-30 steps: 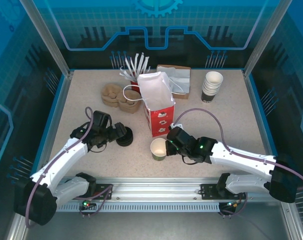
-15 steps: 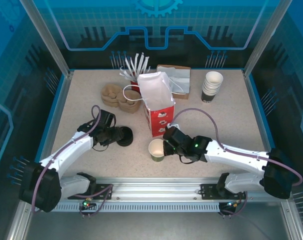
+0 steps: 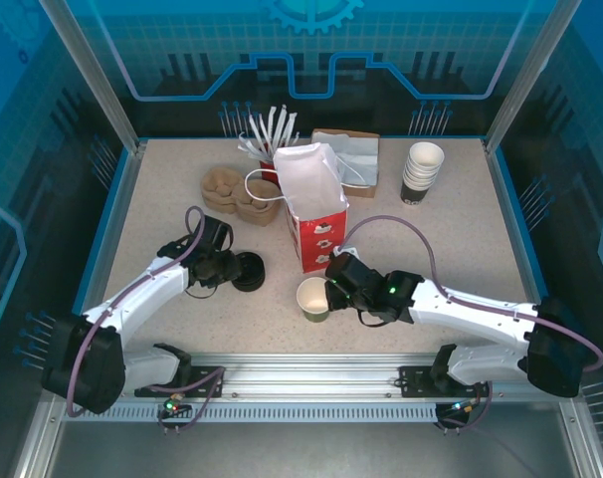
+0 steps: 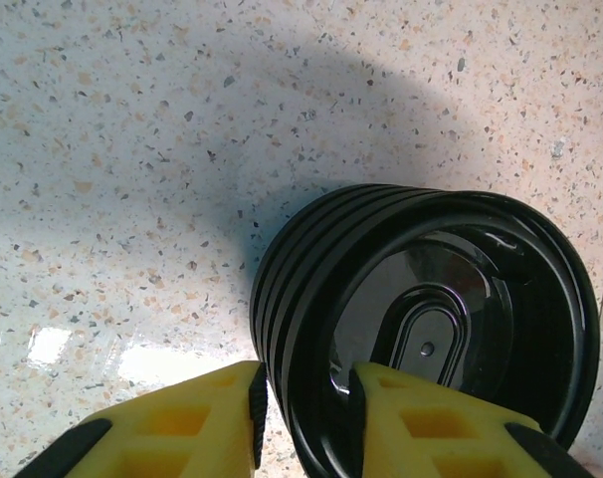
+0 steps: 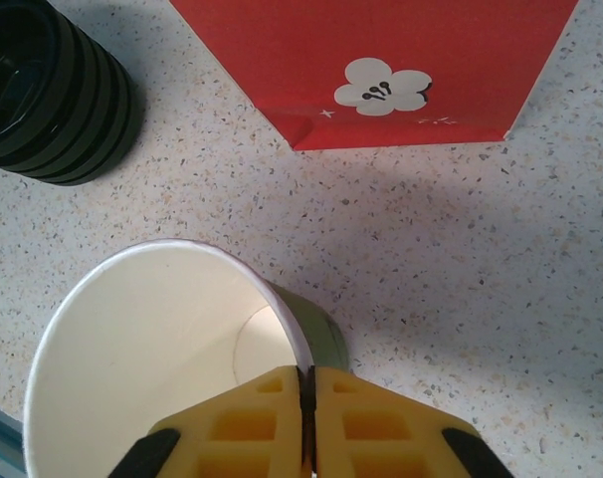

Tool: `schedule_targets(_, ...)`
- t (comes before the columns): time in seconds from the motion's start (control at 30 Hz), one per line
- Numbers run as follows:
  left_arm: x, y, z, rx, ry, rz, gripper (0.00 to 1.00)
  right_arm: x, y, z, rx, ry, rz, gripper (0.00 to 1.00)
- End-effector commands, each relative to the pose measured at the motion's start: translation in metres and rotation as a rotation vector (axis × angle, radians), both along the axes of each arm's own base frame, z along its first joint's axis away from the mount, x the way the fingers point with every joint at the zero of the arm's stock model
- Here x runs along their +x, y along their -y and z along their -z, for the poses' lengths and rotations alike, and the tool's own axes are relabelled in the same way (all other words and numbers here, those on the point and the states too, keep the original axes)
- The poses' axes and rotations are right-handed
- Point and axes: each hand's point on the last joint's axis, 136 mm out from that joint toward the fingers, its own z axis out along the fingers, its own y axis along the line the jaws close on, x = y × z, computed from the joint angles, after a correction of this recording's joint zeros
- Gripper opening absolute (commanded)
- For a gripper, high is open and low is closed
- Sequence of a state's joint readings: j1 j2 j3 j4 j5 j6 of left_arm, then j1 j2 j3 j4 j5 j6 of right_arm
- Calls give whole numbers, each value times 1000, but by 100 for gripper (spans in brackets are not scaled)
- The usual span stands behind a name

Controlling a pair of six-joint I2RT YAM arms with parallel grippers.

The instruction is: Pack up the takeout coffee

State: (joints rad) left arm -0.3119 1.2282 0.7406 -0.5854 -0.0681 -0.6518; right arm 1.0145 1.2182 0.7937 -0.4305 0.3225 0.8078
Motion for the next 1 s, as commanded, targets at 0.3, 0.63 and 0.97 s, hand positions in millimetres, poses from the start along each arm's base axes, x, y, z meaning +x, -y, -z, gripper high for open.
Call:
schedule_targets(0.3,3,2,-4,21,0,26,22,-4,7,-16,10,22,8,31)
schedule_targets(0.63,3,1,1,34,-17,32,23,-5,15,-35,24,38,17,35)
schedule_targets(0.97,3,2,-8,34,-2,36,15,-2,18,-67,70,66,8,35)
